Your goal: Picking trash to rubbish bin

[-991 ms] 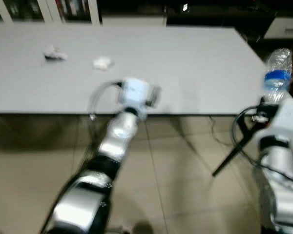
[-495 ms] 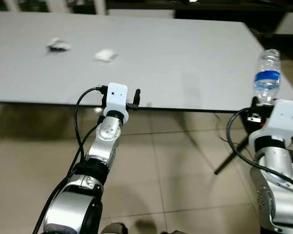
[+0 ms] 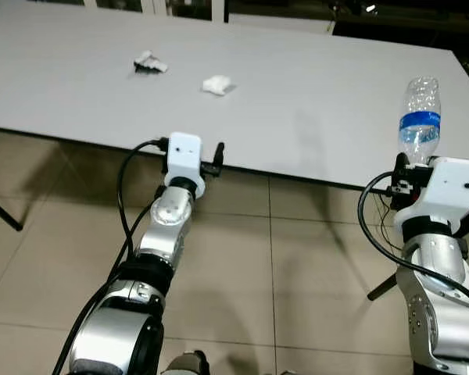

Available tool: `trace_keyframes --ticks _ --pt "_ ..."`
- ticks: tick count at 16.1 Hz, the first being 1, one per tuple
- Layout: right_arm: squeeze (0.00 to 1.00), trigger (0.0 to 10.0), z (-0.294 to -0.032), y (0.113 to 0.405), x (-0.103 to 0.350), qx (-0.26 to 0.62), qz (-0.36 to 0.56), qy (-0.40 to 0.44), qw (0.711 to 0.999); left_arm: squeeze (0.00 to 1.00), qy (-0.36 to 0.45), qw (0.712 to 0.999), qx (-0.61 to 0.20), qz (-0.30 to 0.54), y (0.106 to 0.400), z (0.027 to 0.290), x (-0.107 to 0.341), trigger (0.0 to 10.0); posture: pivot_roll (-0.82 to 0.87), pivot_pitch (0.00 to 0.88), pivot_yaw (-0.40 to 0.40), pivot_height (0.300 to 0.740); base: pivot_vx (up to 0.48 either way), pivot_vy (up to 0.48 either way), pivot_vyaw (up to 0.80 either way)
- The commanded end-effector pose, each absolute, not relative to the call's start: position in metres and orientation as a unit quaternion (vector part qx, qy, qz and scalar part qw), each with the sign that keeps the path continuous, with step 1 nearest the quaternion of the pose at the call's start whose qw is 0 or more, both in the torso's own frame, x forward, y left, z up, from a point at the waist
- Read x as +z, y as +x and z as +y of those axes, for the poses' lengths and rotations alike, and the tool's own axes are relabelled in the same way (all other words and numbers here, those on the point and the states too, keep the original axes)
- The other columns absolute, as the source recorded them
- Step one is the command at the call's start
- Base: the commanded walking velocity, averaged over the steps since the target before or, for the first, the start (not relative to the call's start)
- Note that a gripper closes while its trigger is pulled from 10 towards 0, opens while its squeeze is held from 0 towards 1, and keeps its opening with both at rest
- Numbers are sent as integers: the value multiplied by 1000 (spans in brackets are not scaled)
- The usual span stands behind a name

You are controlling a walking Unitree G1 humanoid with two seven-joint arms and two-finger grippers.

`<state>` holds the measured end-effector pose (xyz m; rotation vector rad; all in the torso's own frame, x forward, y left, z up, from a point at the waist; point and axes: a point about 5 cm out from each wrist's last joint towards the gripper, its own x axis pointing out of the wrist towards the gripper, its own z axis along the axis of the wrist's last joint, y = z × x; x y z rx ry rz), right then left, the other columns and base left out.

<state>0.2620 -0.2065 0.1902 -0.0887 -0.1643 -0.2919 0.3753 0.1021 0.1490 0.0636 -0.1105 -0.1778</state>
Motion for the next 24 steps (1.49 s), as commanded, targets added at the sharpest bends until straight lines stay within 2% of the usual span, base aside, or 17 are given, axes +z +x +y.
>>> trace_keyframes --ticks 1,4,17,24 --pt "0 10000 -207 262 196 -147 -92 -46 984 0 20 990 -117 -81 377 89 166 10000 53 105 -41 740 480 0 0" --pt "0 10000 -205 263 198 -142 -97 -54 984 0 7 987 -128 -95 378 83 176 10000 51 103 -43 740 480 0 0" --pt "0 10000 -201 267 203 -129 -105 -84 982 0 14 990 -117 -75 377 82 164 10000 42 84 -43 740 479 0 0" --pt "0 10000 -201 268 203 -130 -106 -85 982 0 4 990 -114 -77 377 80 166 10000 42 83 -43 740 49 0 0"
